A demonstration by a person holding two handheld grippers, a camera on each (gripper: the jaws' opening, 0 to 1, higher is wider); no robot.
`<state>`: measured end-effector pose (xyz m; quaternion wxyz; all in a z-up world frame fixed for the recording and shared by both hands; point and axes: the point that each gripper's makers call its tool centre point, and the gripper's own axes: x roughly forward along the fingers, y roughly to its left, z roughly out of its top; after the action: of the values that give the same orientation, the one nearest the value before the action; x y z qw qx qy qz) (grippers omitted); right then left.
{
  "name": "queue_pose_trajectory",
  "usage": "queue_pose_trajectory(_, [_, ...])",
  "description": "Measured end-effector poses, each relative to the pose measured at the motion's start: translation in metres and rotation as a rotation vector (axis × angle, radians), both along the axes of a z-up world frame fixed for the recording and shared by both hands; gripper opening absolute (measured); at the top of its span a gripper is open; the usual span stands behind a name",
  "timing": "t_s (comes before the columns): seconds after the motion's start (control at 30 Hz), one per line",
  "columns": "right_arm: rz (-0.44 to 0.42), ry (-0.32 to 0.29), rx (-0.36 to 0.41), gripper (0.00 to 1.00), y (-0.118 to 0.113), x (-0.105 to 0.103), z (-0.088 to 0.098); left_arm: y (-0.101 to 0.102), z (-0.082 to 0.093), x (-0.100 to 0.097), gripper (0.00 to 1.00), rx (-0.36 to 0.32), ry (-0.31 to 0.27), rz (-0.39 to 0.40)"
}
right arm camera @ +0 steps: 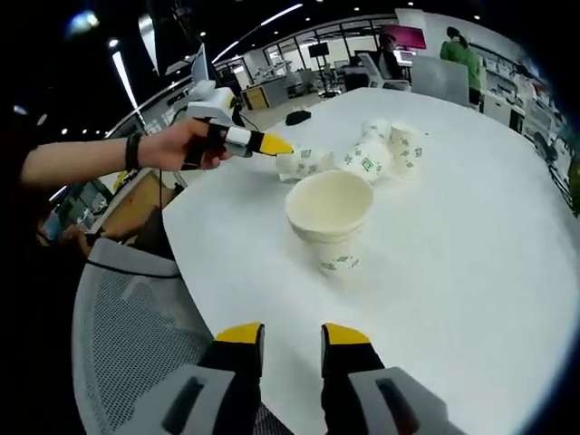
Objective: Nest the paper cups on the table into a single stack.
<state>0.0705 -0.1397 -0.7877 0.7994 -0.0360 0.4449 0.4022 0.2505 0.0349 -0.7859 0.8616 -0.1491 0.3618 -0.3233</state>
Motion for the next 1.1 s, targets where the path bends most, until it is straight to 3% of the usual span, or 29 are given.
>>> queue_pose_trajectory(0.33, [0.004,-0.012,0.005,0.22,-0.002,-0.005,0.003,-0.016,0.007,-0.011,0.02,-0.017,-0.009,0.019])
queue_pose_trajectory(0.53, [-0.024,-0.011,0.006,0.22,-0.011,-0.009,0.004,-0.022,0.001,-0.002,0.08,-0.075,0.018,0.081])
queue_pose_trajectory(0.77, [-0.054,-0.003,-0.001,0.22,-0.018,-0.015,0.002,-0.029,-0.004,0.005,0.07,-0.172,0.071,0.186])
queue_pose_trajectory(0.87, [-0.064,-0.005,-0.003,0.22,-0.022,-0.016,0.003,-0.028,-0.008,0.007,0.00,-0.179,0.083,0.203])
queue_pose_trajectory(1.1, [-0.095,-0.021,0.000,0.22,-0.027,-0.007,0.006,-0.010,-0.004,0.003,0.00,-0.124,0.051,0.194])
